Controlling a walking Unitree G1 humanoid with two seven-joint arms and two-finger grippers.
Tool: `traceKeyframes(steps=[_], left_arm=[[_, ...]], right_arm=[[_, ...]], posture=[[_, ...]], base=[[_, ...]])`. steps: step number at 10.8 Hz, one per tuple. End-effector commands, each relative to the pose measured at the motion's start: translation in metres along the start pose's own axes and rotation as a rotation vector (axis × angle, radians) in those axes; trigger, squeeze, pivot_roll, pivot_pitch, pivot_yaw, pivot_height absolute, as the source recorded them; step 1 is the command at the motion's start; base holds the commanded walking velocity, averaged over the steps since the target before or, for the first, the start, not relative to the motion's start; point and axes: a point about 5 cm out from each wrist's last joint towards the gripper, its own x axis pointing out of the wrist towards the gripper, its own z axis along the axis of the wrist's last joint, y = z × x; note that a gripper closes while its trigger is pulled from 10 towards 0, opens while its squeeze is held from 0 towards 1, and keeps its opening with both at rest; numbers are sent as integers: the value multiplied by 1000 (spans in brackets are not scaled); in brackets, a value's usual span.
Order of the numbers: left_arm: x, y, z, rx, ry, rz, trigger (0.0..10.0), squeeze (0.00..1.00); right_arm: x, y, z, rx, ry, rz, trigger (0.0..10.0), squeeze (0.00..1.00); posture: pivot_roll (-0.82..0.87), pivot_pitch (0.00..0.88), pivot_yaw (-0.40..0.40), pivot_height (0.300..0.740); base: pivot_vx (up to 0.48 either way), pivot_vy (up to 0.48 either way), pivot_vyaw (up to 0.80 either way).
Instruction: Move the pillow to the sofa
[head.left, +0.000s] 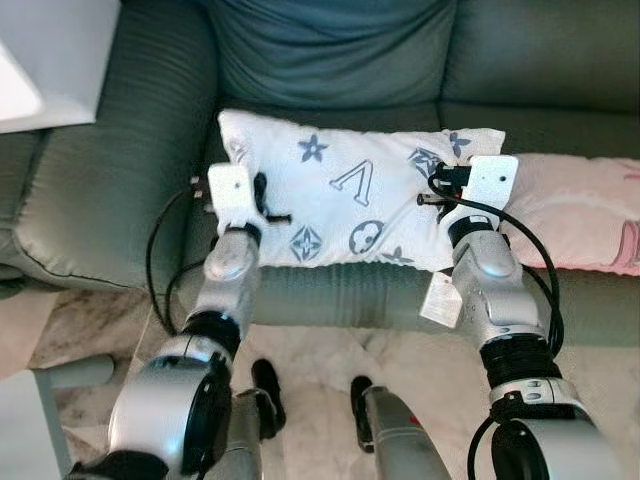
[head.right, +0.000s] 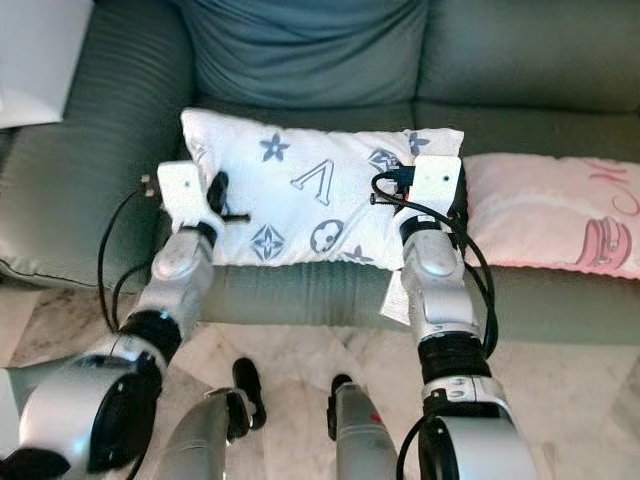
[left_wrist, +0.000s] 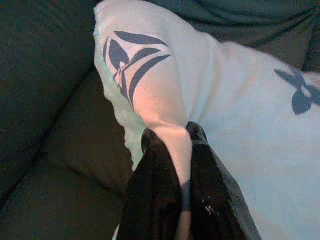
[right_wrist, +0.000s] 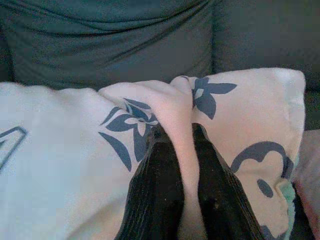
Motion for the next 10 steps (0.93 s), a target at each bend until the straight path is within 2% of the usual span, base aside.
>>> traceKeyframes(steps=[1, 2, 4, 5, 7, 9, 10], left_arm=[[-1, 3, -3, 5, 9, 16, 10000, 0], [2, 1, 1, -3, 4, 24, 10000, 0], [3, -1, 3, -5, -1, 26, 10000, 0], [2, -3, 1, -14, 1, 27, 10000, 1000], [-1, 0, -3, 18, -2, 58, 10000, 1000], [-8, 11, -13, 62, 13, 131, 10000, 1000], [-10, 14, -15, 78, 16, 148, 10000, 1000]], right_arm=[[-3, 1, -6, -6, 7, 13, 10000, 333], [-4, -1, -9, -16, 11, 7, 10000, 0], [-3, -1, -9, -13, 4, 9, 10000, 0], [-3, -1, -10, -6, -1, 12, 10000, 1000], [-9, -5, -17, -23, 8, 41, 10000, 1000], [-24, -25, -30, -54, 47, 22, 10000, 1000], [-27, -28, -33, -60, 54, 18, 10000, 1000]], posture=[[-269, 482, 19, 740], [-272, 483, 19, 740], [-275, 486, 19, 740], [-276, 485, 18, 740], [-268, 484, 17, 740], [-274, 480, 14, 740], [-274, 480, 14, 740]], base=[[0, 0, 0], [0, 0, 0], [0, 0, 0], [0, 0, 0], [0, 0, 0], [0, 0, 0], [0, 0, 0]])
